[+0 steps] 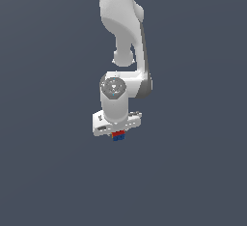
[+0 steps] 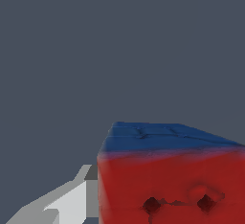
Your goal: Pick up the object and move it to a goal position.
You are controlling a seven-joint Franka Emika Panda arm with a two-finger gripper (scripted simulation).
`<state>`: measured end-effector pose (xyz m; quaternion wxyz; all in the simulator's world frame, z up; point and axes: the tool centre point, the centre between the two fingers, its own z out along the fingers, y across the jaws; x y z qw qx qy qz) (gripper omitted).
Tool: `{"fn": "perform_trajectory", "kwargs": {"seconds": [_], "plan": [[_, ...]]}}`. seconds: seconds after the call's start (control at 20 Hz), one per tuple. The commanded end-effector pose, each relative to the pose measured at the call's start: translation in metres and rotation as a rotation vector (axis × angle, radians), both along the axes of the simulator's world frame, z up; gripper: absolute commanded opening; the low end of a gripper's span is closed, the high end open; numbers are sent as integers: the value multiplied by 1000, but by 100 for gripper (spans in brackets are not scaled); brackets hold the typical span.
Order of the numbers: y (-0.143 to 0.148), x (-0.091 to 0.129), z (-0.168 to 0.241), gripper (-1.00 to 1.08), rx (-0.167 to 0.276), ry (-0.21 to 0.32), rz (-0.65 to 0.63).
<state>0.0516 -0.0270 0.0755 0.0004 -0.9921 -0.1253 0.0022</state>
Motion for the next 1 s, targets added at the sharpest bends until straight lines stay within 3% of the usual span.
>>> {"fn": "perform_trajectory", "kwargs": {"seconds": [0.0,0.95], "plan": [[-1,-10,16,-100,0,-3,0],[-12,-111,150,-100,0,-4,0]]}}
